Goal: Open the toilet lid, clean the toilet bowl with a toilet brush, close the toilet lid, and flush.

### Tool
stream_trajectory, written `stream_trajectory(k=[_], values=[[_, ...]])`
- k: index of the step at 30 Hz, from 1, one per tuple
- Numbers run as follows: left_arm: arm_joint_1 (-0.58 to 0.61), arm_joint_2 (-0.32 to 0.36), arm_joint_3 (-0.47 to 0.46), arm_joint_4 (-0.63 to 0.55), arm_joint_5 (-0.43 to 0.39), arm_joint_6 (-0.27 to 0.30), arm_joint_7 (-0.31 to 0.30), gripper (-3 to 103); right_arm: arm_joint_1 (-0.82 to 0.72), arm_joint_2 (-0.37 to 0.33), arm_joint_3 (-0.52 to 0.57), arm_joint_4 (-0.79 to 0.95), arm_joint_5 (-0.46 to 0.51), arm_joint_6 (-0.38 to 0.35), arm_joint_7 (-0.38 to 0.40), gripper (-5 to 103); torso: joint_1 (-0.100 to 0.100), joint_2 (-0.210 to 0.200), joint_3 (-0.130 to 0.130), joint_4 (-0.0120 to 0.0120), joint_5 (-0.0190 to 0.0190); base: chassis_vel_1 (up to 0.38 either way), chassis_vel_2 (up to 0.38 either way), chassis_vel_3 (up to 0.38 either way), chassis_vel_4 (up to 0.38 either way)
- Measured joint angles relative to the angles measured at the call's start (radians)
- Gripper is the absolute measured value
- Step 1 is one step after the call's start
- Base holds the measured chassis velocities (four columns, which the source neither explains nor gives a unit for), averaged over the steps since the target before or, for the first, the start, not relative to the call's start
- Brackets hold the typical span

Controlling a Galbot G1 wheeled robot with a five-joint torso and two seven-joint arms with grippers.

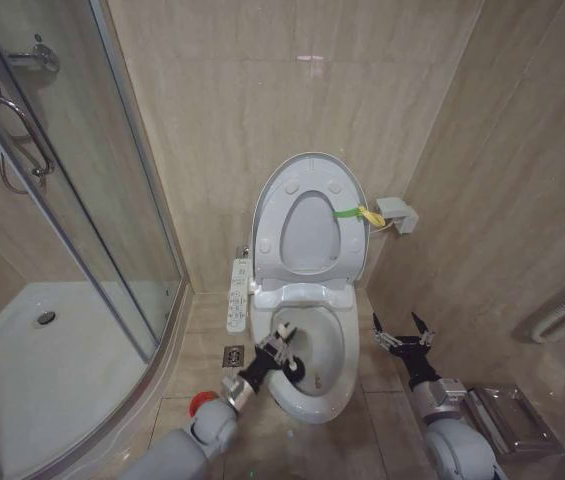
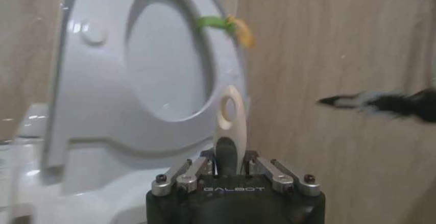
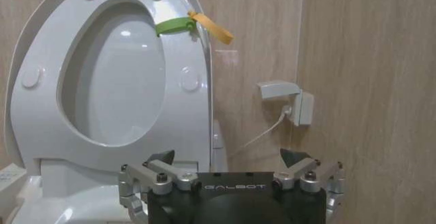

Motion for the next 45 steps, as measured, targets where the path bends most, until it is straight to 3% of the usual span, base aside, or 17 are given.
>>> stream_trajectory(k=[4,9,15,17,24,32,45], values=[[0.026,0.022,0.020,-0.070,0.007,0.023,-0.016,24,0.000,0.000,0.000,0.000,0.000,0.000,0.000,100,0.000,0.000,0.000,0.0000,0.0000,0.000,0.000,0.000,0.000],[0.026,0.031,0.022,-0.074,0.009,0.034,-0.028,24,0.000,0.000,0.000,0.000,0.000,0.000,0.000,100,0.000,0.000,0.000,0.0000,0.0000,0.000,0.000,0.000,0.000],[-0.015,0.012,-0.005,0.031,0.011,0.045,-0.029,24,0.000,0.000,0.000,0.000,0.000,0.000,0.000,100,0.000,0.000,0.000,0.0000,0.0000,0.000,0.000,0.000,0.000],[-0.046,-0.005,-0.025,0.102,0.010,0.039,-0.019,24,0.000,0.000,0.000,0.000,0.000,0.000,0.000,100,0.000,0.000,0.000,-0.0001,-0.0001,0.000,0.000,0.000,0.000],[-0.092,-0.030,-0.050,0.182,-0.007,0.013,0.000,24,0.000,0.000,0.000,0.000,0.000,0.000,0.000,100,0.000,0.000,0.000,-0.0001,-0.0001,0.000,0.000,0.000,0.000],[-0.077,-0.042,-0.037,0.123,-0.006,0.007,-0.006,24,0.000,0.000,0.000,0.000,0.000,0.000,0.000,100,0.000,0.000,0.000,0.0000,0.0000,0.000,0.000,0.000,0.000],[-0.094,-0.077,-0.031,0.143,0.012,0.039,-0.038,24,0.000,0.000,0.000,0.000,0.000,0.000,0.000,100,0.000,0.000,0.000,0.0000,0.0001,0.000,0.000,0.000,0.000]])
